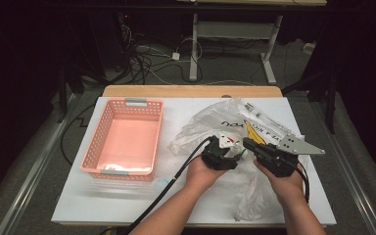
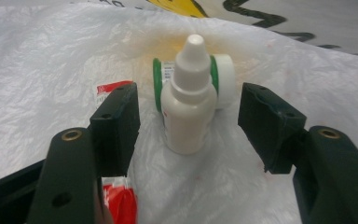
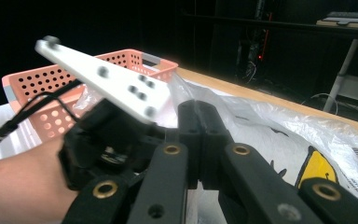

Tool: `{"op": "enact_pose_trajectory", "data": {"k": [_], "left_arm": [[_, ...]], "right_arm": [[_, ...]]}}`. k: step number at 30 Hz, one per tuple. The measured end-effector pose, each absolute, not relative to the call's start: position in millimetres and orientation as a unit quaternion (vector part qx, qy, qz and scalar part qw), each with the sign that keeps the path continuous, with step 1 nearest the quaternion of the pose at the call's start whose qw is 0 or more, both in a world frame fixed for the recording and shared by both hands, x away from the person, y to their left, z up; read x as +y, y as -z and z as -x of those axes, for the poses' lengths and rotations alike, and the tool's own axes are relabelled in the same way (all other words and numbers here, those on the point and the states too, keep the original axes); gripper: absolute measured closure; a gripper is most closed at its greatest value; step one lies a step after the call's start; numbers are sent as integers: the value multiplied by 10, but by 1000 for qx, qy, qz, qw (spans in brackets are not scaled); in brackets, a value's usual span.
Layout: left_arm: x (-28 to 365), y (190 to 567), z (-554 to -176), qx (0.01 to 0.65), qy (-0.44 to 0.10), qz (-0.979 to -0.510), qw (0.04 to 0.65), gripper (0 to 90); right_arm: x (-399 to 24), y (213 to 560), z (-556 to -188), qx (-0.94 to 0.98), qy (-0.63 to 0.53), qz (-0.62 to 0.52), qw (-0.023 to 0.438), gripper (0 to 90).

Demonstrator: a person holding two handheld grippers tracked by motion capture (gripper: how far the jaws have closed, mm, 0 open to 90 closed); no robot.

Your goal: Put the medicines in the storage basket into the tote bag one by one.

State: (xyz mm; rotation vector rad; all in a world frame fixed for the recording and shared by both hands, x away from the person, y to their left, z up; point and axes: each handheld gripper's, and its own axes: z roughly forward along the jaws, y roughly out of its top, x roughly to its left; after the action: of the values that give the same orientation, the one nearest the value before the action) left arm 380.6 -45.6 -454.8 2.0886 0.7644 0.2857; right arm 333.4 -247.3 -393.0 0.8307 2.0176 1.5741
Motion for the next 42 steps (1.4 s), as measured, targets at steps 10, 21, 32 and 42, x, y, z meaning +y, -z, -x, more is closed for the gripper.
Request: {"op": "enact_pose_trajectory", "data": {"k": [10,21,32,42], "left_arm": [[41,4495,-3382,288,-118,-840,444,357],[408,4773,-3170,317,-97,-862,383,162],[100,4869,-3268,325,-91,-878,339,103],[113,4861,-3278,344,-95,-861,364,668]], "right_arm": [[-2477,3925,-3327,732,-568,-302,226,900],[-2431,3957,-3335,737,-562,-301,224,900],[-2429,3967,-3339,739,-559,-303,224,900],[-2429,3982,-3353,736,-558,-311,223,900]]}}
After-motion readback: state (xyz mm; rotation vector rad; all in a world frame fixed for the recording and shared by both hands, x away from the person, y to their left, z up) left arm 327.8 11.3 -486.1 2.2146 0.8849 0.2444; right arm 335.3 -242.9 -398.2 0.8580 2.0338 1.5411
